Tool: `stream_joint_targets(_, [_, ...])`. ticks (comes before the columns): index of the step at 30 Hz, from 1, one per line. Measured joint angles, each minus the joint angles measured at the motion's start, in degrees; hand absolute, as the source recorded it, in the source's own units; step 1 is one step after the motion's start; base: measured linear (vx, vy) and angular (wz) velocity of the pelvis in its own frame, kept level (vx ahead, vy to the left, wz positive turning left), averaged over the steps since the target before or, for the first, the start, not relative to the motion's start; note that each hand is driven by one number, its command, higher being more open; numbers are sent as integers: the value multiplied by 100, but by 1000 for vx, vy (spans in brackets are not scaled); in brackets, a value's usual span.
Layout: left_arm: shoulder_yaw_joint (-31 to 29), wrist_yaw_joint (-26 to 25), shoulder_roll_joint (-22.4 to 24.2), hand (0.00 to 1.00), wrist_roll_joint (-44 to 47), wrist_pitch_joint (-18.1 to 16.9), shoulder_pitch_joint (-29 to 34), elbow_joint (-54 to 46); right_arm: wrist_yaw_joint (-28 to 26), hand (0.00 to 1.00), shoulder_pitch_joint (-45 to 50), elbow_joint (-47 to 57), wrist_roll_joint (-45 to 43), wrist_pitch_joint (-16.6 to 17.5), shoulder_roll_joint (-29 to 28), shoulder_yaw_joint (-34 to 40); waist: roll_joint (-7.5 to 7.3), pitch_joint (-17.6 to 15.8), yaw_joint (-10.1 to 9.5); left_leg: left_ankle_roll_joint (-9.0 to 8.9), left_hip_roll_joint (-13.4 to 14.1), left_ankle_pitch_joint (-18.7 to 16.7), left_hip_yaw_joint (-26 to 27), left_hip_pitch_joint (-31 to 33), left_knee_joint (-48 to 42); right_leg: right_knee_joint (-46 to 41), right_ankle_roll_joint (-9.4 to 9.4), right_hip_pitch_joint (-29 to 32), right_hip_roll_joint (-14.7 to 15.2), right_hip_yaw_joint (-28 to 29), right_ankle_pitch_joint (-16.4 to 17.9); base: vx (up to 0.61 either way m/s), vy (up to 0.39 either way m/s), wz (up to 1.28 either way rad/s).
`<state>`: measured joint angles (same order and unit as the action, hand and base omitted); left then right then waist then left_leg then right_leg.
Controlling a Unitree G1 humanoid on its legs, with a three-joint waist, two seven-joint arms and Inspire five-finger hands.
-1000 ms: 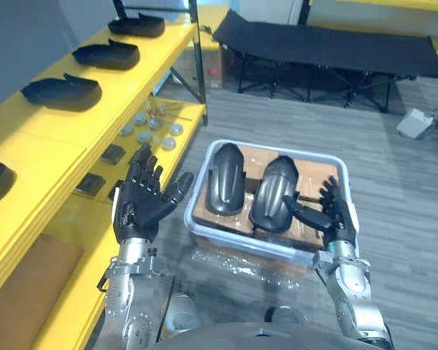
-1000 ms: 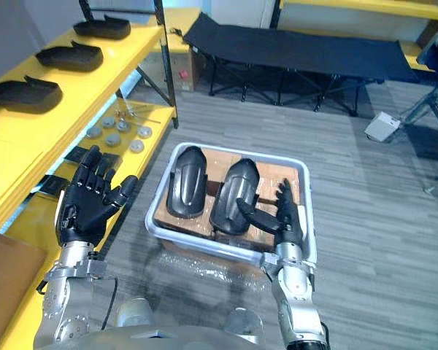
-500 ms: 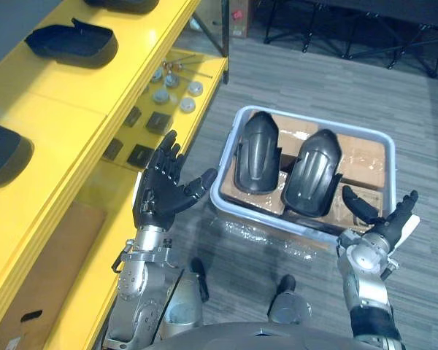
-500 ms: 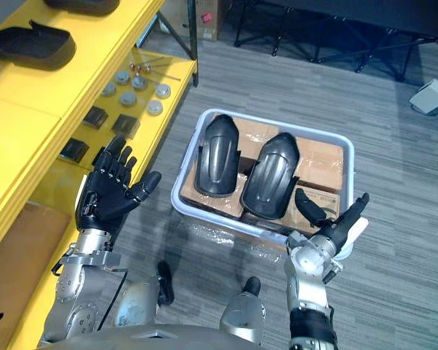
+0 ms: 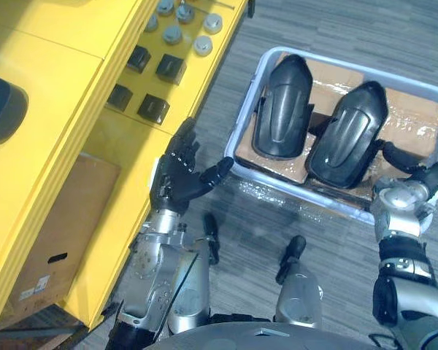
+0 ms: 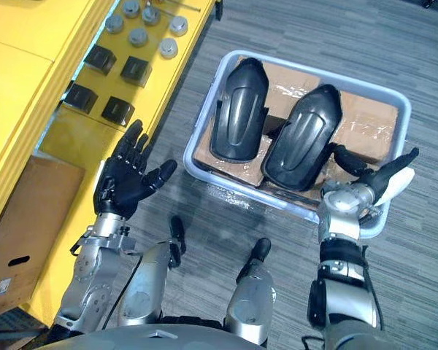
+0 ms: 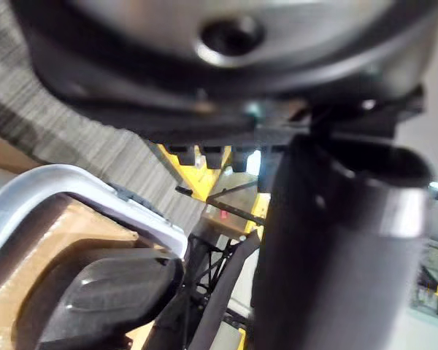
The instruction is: Walk over and take three plastic housings, then place them on the shelf
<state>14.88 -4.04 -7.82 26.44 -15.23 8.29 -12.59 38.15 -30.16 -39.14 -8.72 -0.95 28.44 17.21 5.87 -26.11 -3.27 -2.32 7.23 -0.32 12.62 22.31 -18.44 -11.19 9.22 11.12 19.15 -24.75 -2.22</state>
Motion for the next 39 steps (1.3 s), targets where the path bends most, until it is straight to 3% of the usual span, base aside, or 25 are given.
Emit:
stream_joint_targets(6, [38,-181,-1,100,-10,-10,-123,232,-788,100,-506,-741,-244,-26,575,-440,35,-72,-113,8,-55,174,-85,40,168,-311,-78,198,76,-15,128,-25,-18,6])
stream_joint_targets(7, [51,-180,-1,100,-14,-10,-118,232,-863,0,-524,-807,-271,-62,601,-442,35,-72,-125,4,-56,184,-106,36,170,-348,-87,198,79,-21,148,-42,-26,13])
stream_joint_targets(15, [126,-176,-65,100,-235,-9,-119,234,-1308,0,-589,-1368,-45,-157,1200,-811,33,-73,-99,-54,-73,523,-177,-73,619,-582,-187,303,108,-141,287,-53,-34,6])
stream_joint_targets(25, [280,-170,-107,100,-286,-9,-104,232,-1503,0,-608,-1273,635,-865,1077,-1002,35,-72,-93,-98,-66,893,-138,-391,1203,-608,-206,273,53,-145,297,-10,-41,-1])
stream_joint_targets(26, [268,-172,-116,100,-290,-8,-101,230,-1470,100,-608,-1206,737,-947,1006,-991,35,-72,-91,-98,-65,893,-137,-403,1209,-608,-207,264,50,-144,298,42,-29,0])
stream_joint_targets(29, [272,-174,-114,100,-296,-8,-100,216,-1291,100,-490,-922,834,-1119,878,-987,34,-72,-91,-104,-77,916,-117,-526,1295,-586,-209,185,48,-138,299,37,-27,-2])
stream_joint_targets(33, [276,-176,-110,100,-450,-9,-98,186,-716,100,-427,-146,934,-1028,593,-910,34,-73,-60,-108,-77,939,-49,-610,1378,-578,-206,187,34,-54,297,1,-24,-7])
stream_joint_targets(39, [218,-201,-99,100,-455,-31,-31,187,144,100,-461,1004,1502,-278,551,-835,29,-76,-11,-119,-77,960,-20,-668,1467,-580,-202,204,28,-11,294,0,-12,-2])
